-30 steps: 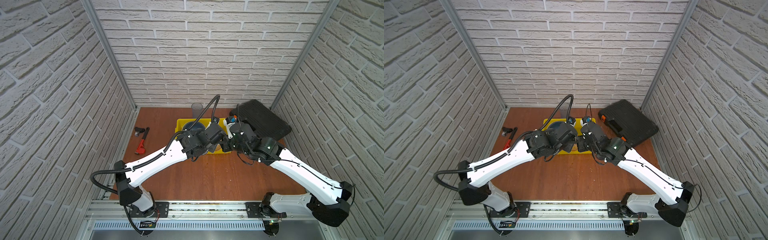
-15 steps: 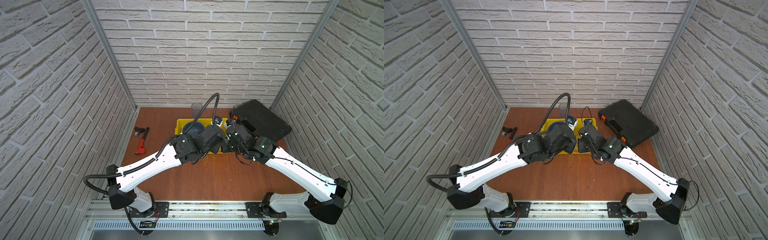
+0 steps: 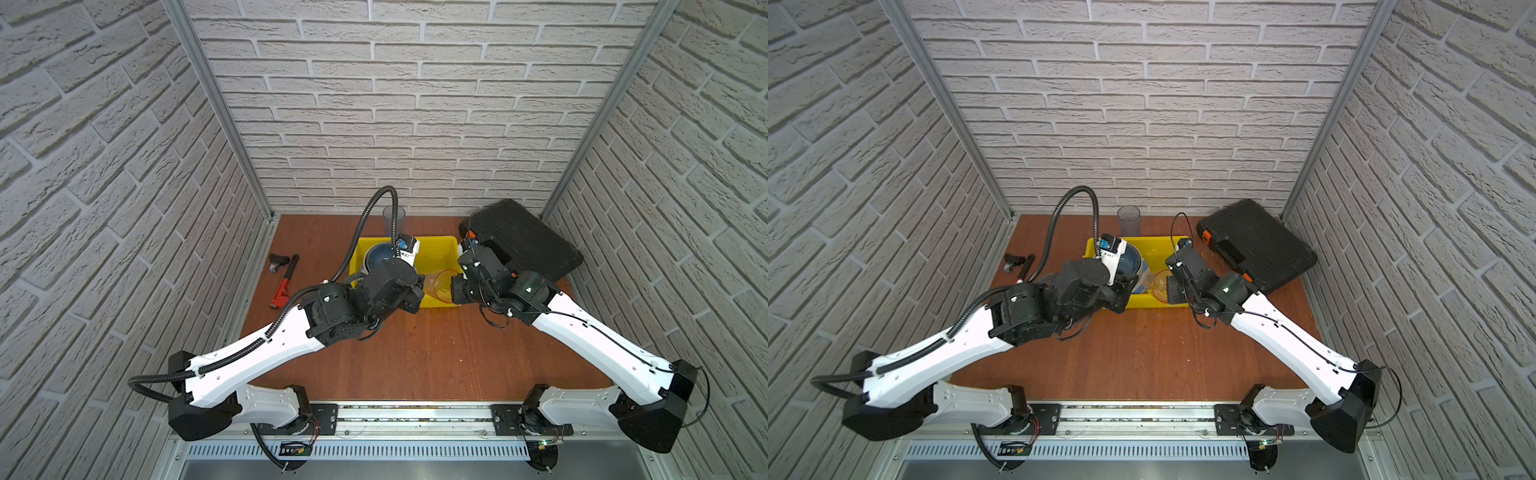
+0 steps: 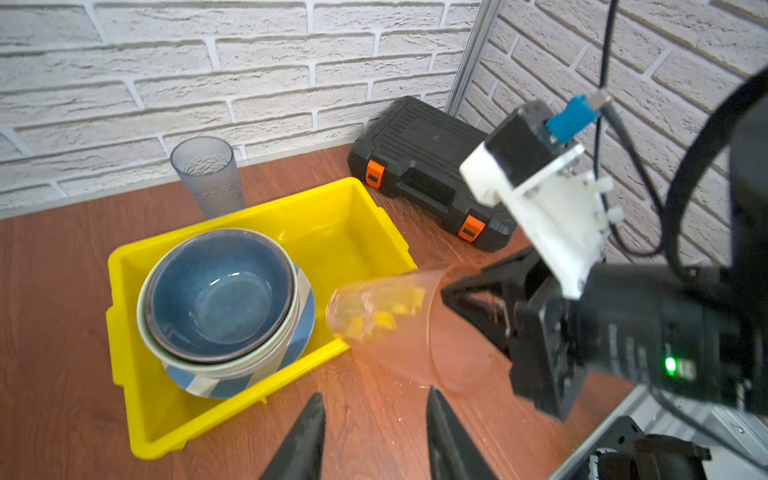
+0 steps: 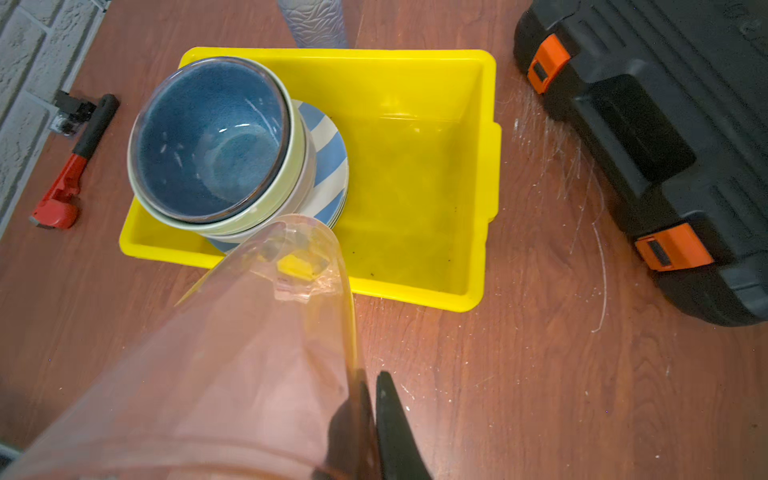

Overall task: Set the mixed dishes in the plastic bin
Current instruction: 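Carry the pink cup with the right gripper toward the toolbox while the left withdraws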

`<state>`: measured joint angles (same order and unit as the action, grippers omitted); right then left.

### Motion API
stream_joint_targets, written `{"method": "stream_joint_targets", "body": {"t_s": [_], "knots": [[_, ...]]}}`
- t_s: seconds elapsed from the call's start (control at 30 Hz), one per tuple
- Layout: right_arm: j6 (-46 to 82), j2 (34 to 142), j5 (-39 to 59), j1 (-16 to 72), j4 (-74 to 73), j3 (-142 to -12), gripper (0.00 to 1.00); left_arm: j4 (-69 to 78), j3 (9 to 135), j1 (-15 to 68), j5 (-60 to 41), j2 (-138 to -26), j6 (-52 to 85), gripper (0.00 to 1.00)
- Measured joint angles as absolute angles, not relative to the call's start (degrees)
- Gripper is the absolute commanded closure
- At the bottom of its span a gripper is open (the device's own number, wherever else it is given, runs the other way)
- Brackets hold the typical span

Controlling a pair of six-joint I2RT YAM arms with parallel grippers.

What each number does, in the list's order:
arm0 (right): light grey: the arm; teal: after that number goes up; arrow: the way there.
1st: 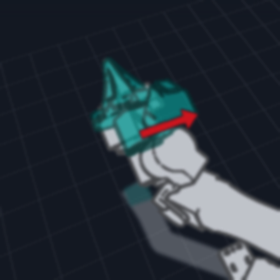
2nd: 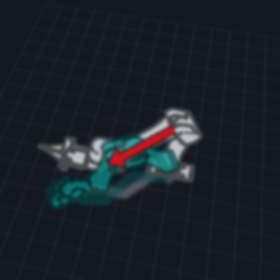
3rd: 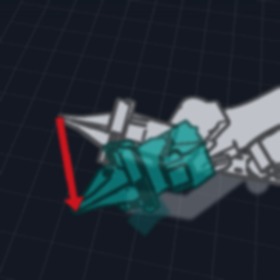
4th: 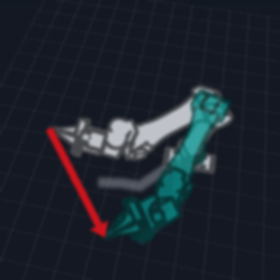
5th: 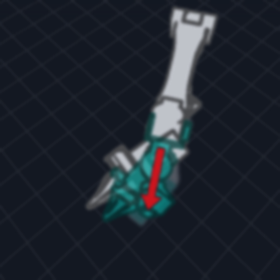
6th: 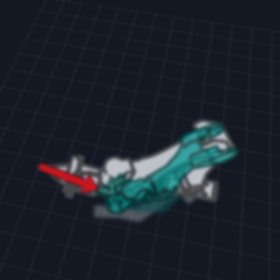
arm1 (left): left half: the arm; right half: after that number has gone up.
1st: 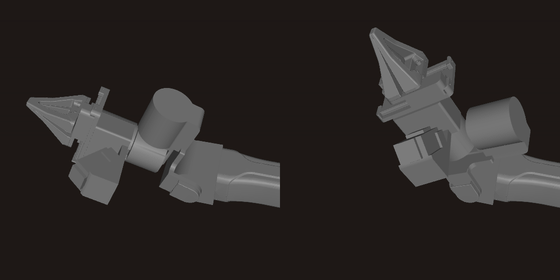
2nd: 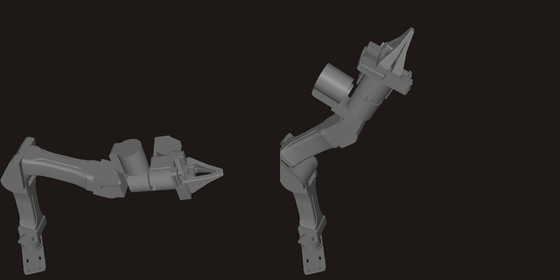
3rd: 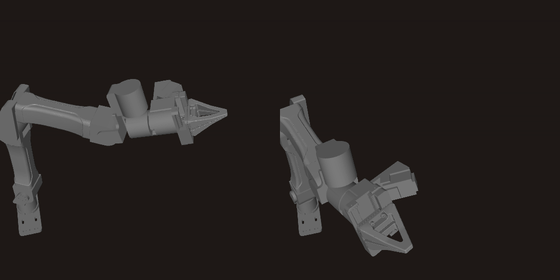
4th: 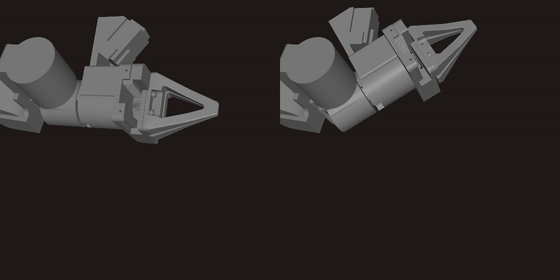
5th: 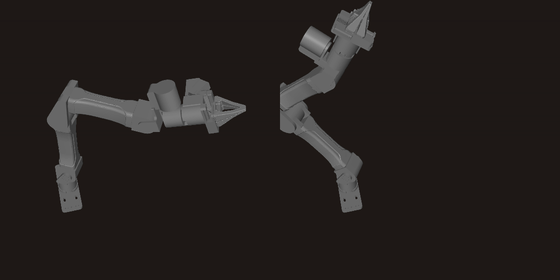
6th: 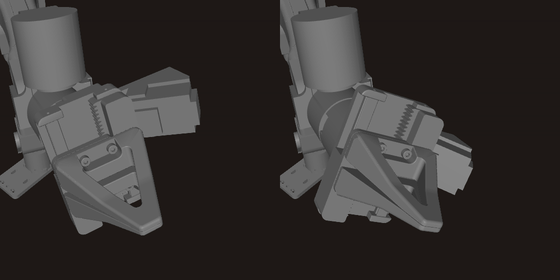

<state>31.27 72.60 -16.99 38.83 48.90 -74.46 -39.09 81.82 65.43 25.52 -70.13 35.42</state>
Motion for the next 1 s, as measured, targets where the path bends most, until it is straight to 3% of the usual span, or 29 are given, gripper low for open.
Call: {"method": "stream_joint_targets", "body": {"t_s": [0.23, 0.57, 1.0], "knots": [[24.88, 79.22, -13.65, 30.52, 51.05, -81.01, 0.94, -41.60, 75.85, 64.62, 27.88, -60.77, 38.26, 0.45], [18.11, 92.03, -10.66, 22.63, 52.31, -87.37, 0.94, -46.41, 67.88, 62.83, 30.00, -51.62, 43.31, 0.45], [11.62, 114.65, -9.78, 18.72, 55.16, -109.95, 0.94, -48.14, 61.52, 62.67, 29.93, -47.59, 49.06, 0.45]]}}
